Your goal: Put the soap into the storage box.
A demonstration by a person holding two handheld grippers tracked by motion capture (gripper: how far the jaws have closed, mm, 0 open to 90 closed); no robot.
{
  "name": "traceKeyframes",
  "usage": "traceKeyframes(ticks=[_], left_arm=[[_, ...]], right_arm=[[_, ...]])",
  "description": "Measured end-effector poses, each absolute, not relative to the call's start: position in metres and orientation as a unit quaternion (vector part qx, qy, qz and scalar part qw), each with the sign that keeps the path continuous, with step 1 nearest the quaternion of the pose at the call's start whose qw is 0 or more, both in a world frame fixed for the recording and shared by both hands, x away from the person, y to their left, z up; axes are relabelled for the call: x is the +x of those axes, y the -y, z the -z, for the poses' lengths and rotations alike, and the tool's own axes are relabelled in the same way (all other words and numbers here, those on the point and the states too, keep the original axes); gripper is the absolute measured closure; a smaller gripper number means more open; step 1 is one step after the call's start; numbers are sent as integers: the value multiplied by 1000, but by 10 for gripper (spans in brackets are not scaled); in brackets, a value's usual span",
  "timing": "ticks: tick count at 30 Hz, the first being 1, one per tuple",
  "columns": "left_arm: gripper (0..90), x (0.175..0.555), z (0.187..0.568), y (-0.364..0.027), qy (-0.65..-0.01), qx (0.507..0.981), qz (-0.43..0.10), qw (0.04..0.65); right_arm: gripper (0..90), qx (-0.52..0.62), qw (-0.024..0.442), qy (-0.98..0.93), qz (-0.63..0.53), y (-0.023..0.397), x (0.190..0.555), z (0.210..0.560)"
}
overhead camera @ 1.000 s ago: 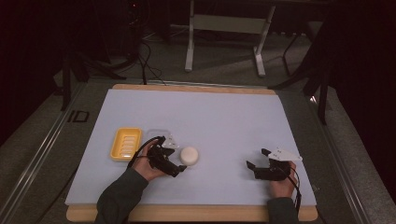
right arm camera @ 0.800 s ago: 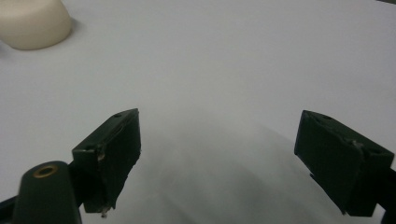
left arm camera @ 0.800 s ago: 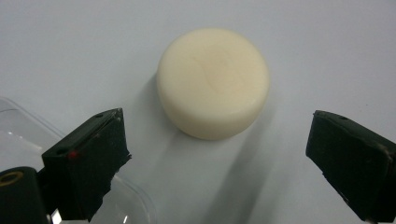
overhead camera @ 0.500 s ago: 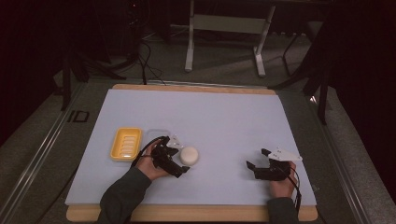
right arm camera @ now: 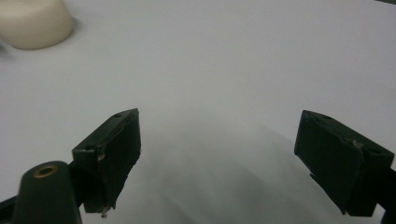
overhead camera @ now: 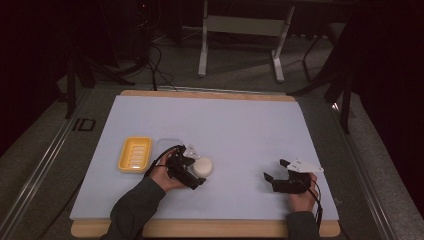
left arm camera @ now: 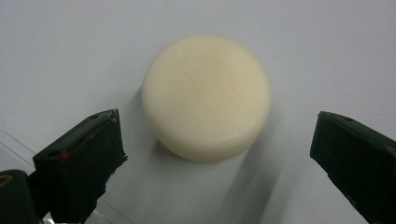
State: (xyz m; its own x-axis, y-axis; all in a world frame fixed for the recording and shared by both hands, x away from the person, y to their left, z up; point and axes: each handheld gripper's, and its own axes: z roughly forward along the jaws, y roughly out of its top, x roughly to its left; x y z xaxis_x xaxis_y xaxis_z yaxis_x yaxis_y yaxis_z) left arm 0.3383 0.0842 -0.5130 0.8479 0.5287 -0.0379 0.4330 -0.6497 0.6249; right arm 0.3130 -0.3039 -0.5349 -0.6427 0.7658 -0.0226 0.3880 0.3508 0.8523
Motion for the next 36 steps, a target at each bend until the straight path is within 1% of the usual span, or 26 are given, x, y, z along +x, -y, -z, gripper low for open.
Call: traceKeyframes(ticks=[6, 9, 20, 23, 26, 36], left_arm=[[32, 341, 516, -80, -267, 906, -73, 321], [57, 341, 516, -78, -262, 907, -79, 319], [75, 346, 519, -70, -262, 910, -82, 311], [131, 348, 519, -70, -271, 906, -79, 316], [147, 350, 521, -70, -274, 905, -74, 316], [154, 352, 522, -67, -266, 915, -74, 294]], right_arm=[[143, 364, 214, -793, -439, 304, 313, 535], [143, 364, 214, -793, -438, 304, 313, 535], [143, 363, 214, -794, -439, 304, 313, 535], [143, 363, 214, -794, -439, 304, 313, 535], [143, 363, 214, -794, -439, 304, 313, 535], [143, 363, 214, -794, -438, 304, 313, 535]])
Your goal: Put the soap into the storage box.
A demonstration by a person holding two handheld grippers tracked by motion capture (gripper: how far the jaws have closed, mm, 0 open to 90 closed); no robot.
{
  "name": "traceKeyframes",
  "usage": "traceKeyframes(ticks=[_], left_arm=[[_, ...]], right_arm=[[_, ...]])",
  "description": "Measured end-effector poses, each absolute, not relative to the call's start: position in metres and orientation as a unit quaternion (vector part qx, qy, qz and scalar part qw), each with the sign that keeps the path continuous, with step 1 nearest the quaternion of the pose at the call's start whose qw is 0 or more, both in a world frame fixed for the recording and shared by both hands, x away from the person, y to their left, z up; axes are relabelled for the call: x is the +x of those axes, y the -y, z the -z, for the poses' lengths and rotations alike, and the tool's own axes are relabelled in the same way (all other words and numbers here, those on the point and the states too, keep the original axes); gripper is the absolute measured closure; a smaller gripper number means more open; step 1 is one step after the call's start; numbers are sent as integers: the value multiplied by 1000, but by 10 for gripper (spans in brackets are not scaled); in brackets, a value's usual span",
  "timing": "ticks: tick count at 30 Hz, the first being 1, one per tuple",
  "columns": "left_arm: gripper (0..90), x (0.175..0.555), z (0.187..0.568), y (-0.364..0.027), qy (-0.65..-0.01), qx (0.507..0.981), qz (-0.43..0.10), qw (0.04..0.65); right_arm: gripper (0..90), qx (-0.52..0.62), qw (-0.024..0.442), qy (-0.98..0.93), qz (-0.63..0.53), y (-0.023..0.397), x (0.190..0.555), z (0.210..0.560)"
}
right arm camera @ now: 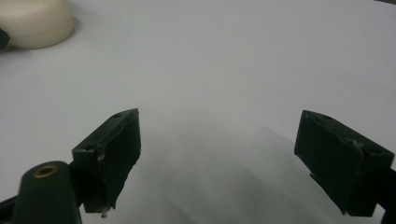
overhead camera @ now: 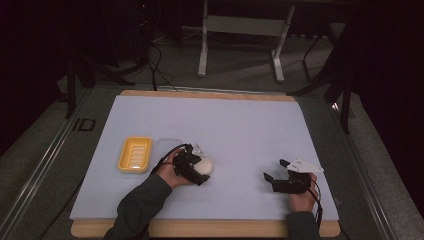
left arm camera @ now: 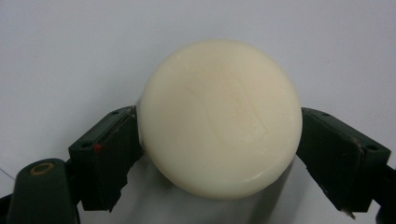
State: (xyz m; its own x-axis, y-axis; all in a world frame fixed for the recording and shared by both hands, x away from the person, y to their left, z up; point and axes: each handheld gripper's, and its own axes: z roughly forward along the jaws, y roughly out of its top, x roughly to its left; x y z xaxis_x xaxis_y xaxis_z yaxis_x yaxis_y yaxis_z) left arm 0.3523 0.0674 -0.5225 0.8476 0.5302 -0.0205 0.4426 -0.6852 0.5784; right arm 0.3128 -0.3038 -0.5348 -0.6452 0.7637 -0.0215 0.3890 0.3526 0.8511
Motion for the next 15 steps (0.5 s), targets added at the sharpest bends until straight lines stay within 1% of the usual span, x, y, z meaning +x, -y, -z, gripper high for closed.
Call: traceKeyframes(ticks=[4, 11, 15], left_arm=[[171, 354, 522, -65, -262, 918, -72, 287], [173, 358, 520, -61, -250, 929, -67, 266], [192, 360, 519, -58, -245, 933, -62, 257]], right_arm=[[143, 363, 213, -794, -438, 304, 313, 535], [143, 363, 213, -795, -438, 304, 313, 535], [143, 363, 213, -795, -438, 304, 313, 535]])
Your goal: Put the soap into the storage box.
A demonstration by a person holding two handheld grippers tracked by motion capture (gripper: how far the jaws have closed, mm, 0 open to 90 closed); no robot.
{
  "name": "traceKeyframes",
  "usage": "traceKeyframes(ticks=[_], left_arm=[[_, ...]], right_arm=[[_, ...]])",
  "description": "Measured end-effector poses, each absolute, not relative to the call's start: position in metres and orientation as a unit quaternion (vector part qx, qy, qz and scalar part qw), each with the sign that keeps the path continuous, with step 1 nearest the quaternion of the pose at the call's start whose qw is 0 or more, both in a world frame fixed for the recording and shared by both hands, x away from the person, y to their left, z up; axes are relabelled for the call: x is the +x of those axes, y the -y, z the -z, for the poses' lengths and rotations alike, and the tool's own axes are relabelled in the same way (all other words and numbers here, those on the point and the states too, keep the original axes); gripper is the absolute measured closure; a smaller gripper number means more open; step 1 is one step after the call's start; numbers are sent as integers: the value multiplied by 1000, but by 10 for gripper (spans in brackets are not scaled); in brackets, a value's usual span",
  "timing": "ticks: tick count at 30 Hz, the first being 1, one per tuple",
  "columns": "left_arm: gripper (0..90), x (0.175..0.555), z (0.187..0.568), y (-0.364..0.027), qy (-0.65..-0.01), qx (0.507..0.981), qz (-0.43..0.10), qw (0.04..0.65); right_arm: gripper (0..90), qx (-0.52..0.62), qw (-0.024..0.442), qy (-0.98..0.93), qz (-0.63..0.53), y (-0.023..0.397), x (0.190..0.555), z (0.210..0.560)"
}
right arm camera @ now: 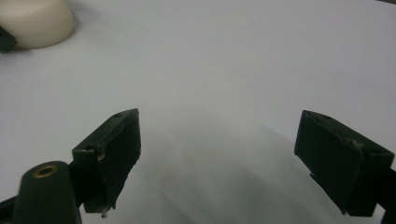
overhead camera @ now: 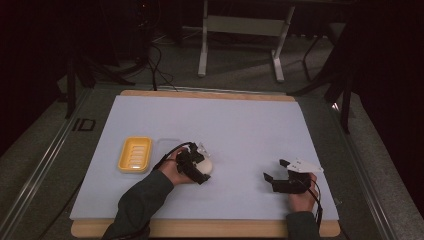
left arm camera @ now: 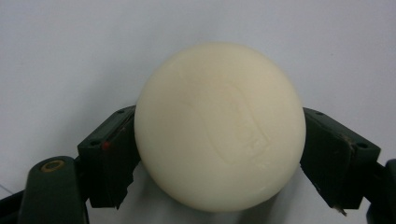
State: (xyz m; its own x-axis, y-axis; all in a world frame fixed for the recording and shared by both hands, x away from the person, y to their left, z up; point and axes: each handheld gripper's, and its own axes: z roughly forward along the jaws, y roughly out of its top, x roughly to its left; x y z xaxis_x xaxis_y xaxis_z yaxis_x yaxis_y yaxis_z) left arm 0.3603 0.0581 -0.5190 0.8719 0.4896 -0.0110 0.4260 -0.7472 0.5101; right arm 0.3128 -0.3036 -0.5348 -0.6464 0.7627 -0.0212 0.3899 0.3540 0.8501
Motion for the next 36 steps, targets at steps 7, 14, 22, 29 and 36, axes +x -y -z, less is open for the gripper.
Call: traceKeyframes(ticks=[7, 14, 22, 29, 36], left_arm=[[216, 365, 516, -55, -242, 939, -50, 241], [242, 367, 514, -51, -232, 946, -53, 220], [246, 369, 511, -46, -222, 954, -53, 196], [247, 371, 509, -42, -217, 958, -50, 178], [250, 372, 509, -43, -210, 960, -49, 179]], right_arm=[[143, 362, 212, -795, -437, 304, 313, 535], [143, 363, 212, -795, -437, 303, 313, 535], [143, 363, 212, -795, -437, 303, 313, 535], [143, 363, 212, -795, -437, 303, 313, 535], [143, 362, 211, -796, -437, 303, 313, 535]])
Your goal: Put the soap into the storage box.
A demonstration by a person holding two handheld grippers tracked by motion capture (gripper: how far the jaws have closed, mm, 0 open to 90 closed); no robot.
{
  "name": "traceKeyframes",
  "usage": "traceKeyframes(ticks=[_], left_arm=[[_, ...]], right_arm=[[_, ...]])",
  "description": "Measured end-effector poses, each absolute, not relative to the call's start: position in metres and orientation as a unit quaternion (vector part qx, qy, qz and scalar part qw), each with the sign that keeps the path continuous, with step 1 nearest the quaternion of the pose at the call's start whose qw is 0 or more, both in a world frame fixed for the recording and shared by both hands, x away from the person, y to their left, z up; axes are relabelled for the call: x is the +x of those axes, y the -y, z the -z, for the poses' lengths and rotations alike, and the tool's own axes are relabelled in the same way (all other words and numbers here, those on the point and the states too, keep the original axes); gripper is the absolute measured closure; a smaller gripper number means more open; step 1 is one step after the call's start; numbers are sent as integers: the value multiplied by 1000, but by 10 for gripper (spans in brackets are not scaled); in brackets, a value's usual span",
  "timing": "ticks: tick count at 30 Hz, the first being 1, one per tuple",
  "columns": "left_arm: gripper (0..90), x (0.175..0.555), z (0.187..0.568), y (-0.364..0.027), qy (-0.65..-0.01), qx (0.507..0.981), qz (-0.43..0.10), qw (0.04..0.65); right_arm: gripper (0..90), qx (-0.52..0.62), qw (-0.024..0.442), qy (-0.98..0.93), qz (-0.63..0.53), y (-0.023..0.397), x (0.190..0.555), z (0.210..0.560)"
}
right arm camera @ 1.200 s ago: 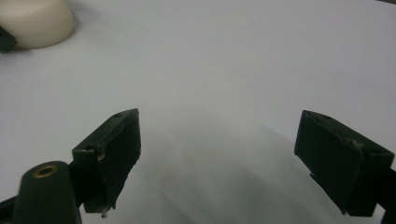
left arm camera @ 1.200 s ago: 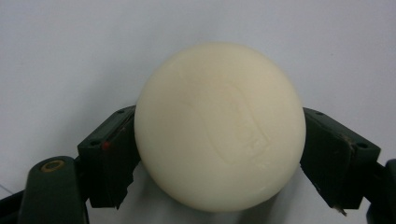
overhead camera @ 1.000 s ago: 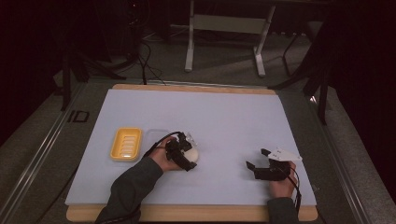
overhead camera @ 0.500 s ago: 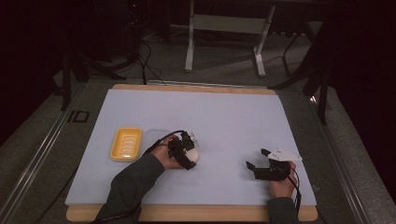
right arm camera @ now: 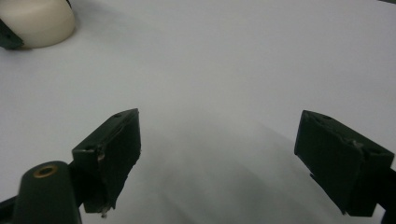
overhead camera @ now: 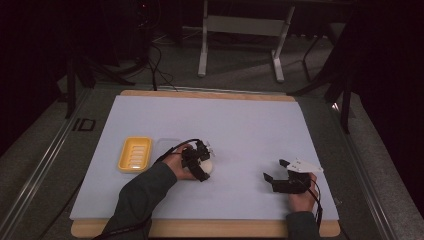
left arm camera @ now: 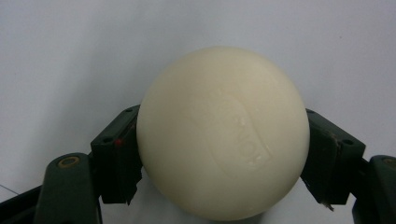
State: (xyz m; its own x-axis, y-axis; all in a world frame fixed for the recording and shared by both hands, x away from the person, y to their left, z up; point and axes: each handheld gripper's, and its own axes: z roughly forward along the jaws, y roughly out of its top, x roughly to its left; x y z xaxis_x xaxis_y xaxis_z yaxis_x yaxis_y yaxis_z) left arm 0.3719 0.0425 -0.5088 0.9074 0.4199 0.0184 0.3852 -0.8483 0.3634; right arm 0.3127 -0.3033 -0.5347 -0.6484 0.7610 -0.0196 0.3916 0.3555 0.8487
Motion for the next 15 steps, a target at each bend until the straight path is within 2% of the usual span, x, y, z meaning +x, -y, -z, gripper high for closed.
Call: traceKeyframes(ticks=[15], left_arm=[[253, 372, 507, -46, -201, 962, -50, 178]], right_arm=[[143, 361, 212, -796, -437, 303, 313, 535]])
